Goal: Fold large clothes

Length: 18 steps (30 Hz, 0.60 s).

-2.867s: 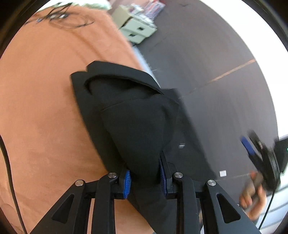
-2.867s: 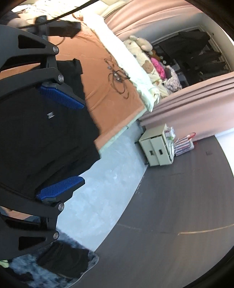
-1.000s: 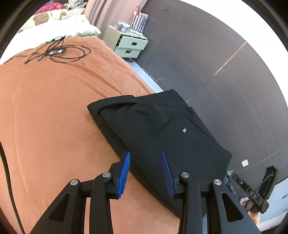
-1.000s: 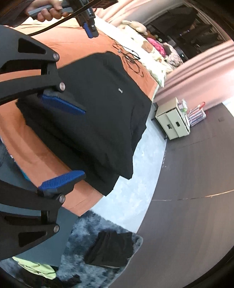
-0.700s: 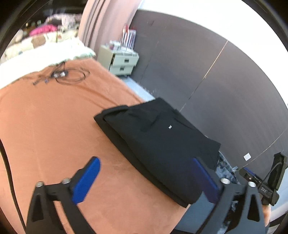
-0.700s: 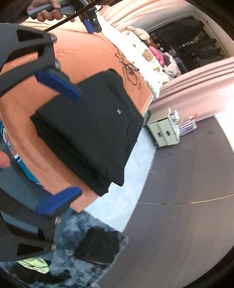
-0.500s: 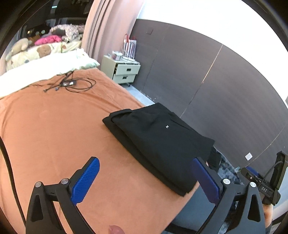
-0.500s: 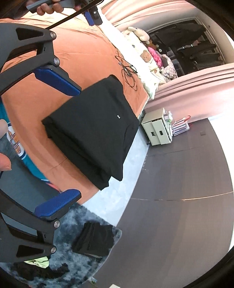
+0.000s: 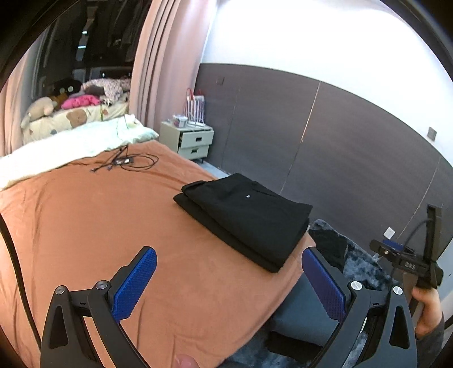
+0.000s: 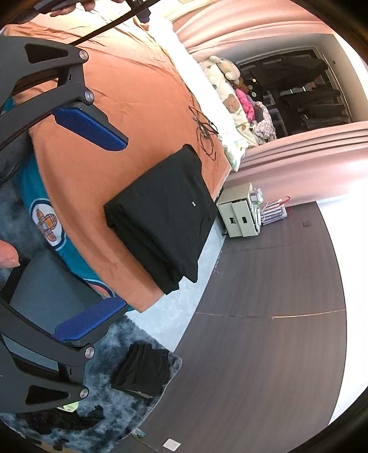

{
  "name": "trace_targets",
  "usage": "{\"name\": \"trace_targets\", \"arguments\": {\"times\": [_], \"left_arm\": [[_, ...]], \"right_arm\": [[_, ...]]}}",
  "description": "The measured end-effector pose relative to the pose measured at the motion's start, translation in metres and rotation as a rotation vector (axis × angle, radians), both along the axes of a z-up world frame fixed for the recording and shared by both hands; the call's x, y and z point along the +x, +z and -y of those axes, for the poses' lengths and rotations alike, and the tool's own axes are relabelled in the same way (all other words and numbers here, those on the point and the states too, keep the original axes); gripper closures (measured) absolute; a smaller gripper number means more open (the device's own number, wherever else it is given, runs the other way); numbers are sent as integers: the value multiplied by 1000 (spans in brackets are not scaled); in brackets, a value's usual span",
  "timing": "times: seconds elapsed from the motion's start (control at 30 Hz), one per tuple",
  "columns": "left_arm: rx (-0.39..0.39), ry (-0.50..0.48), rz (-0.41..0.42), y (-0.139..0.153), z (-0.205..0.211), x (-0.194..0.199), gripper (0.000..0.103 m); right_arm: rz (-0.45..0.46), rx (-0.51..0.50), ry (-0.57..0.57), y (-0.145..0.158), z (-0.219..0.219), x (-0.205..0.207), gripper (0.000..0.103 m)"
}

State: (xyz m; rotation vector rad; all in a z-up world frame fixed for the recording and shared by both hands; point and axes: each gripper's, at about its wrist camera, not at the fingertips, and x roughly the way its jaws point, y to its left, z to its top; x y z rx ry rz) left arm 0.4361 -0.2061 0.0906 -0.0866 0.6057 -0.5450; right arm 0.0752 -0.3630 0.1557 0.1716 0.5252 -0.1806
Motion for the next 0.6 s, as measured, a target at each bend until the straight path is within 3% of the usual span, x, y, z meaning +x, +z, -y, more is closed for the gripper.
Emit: {"name": "trace_targets", "arguments": {"times": [0.6], "left_arm": [[27,154,108,-9,-61,-165,0]], "right_arm": [[95,-70,212,-39,-32,-89,0]]}}
